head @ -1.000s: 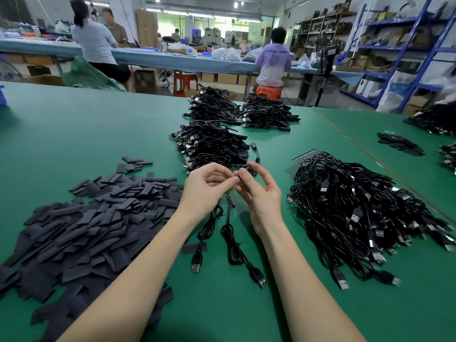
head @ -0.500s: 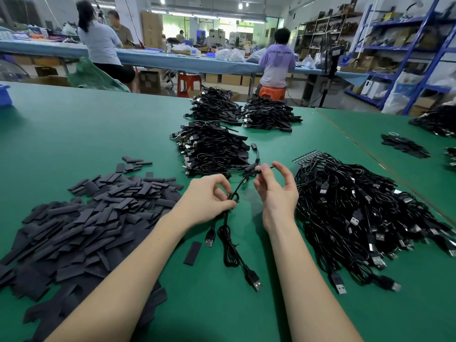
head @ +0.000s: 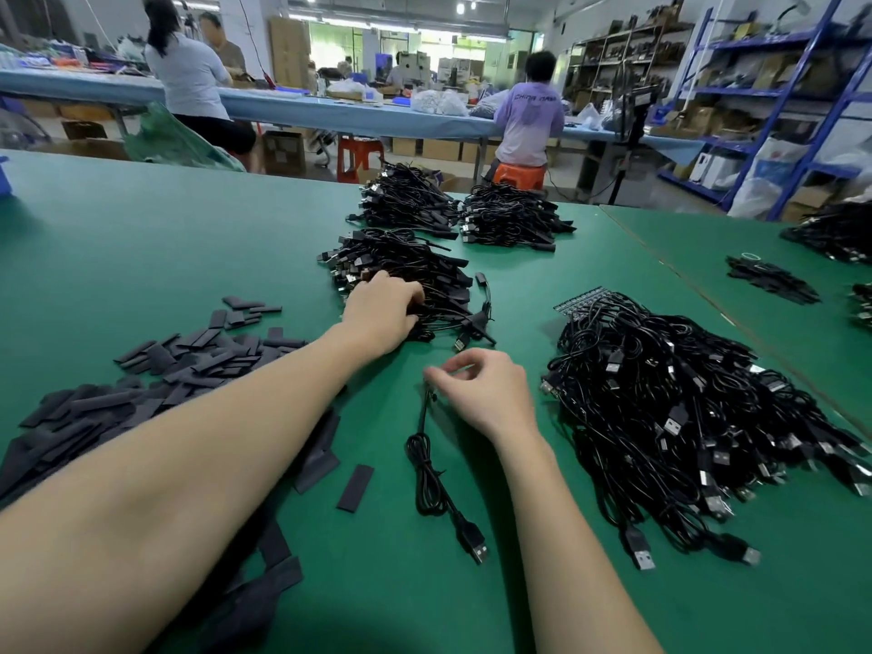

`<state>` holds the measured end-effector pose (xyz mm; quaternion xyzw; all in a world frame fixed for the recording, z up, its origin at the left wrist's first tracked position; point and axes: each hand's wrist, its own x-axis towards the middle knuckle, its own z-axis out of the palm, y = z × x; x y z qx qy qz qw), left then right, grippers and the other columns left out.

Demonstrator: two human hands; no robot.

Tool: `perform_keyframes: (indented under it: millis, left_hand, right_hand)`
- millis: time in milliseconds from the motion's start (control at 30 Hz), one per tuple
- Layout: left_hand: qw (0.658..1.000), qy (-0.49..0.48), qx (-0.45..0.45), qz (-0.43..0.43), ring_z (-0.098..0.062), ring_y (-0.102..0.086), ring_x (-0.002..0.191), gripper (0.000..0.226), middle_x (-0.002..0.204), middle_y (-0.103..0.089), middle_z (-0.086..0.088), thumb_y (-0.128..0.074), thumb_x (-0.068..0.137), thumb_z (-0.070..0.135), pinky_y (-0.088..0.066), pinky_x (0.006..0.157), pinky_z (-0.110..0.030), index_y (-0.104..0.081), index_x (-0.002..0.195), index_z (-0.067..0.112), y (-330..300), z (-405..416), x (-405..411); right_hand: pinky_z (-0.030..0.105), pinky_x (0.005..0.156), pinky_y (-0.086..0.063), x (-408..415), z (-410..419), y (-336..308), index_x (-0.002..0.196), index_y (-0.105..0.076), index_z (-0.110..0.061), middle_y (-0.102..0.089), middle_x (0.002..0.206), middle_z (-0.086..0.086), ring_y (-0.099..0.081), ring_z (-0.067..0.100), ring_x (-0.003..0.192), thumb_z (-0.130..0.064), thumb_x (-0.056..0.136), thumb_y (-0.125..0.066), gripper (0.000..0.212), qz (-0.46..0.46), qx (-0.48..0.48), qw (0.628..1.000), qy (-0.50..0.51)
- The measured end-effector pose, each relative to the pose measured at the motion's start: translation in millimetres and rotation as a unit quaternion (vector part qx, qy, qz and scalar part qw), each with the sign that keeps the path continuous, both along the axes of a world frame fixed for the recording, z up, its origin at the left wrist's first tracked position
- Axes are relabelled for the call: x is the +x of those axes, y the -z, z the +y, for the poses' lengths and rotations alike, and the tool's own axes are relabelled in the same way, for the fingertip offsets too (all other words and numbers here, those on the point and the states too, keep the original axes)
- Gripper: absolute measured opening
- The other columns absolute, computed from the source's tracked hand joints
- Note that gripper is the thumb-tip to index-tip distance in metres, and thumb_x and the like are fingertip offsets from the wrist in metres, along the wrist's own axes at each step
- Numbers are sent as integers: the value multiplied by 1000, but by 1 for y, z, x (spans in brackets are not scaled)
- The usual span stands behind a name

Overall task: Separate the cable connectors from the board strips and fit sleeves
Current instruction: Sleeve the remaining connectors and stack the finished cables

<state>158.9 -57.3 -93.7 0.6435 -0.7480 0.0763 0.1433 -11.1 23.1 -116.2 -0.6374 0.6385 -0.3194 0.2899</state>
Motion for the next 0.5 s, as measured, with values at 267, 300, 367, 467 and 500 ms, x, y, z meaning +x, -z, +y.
perform_keyframes:
  millis: [267, 300, 367, 467, 500]
  left_hand:
    - [888, -22, -20, 458, -9, -65, 81, 17, 92, -70, 6, -72, 90, 26, -51, 76, -19, -67, 104, 18, 6, 66, -19]
    - [854, -21, 38, 519, -9, -67, 81, 14, 91, -71, 5, -71, 91, 27, -54, 74, -19, -68, 101, 18, 8, 75, -23]
    - [754, -3, 124, 645, -14, -70, 87, 8, 98, -74, -2, -68, 96, 24, -58, 69, -23, -72, 98, 18, 10, 89, -32]
    - [646, 0, 154, 748, -17, -70, 91, 8, 109, -74, -11, -69, 95, 15, -60, 72, -22, -75, 101, 15, 12, 101, -38]
    - [622, -1, 162, 766, -18, -70, 93, 12, 111, -74, -12, -69, 94, 13, -60, 75, -23, -74, 105, 13, 13, 104, -39]
  right_hand:
    - [17, 51, -41, -2, 1, -11, 85, -76, -28, -72, 72, -13, -56, 9, 66, -27, 82, -84, 9, -257, 85, 963, -10]
    - [18, 48, -39, -5, 2, -13, 89, -76, -28, -74, 76, -13, -54, 8, 63, -28, 83, -83, 10, -309, 116, 944, -15]
    - [18, 44, -35, -8, 2, -16, 96, -74, -27, -75, 85, -10, -50, 6, 56, -27, 83, -82, 15, -370, 161, 914, -38]
    - [16, 42, -33, -9, 1, -16, 97, -73, -24, -75, 84, -6, -50, 6, 54, -24, 84, -82, 16, -376, 180, 908, -34]
    - [16, 43, -36, -10, 0, -15, 95, -74, -23, -75, 84, -4, -52, 8, 57, -23, 84, -83, 14, -362, 175, 916, -24]
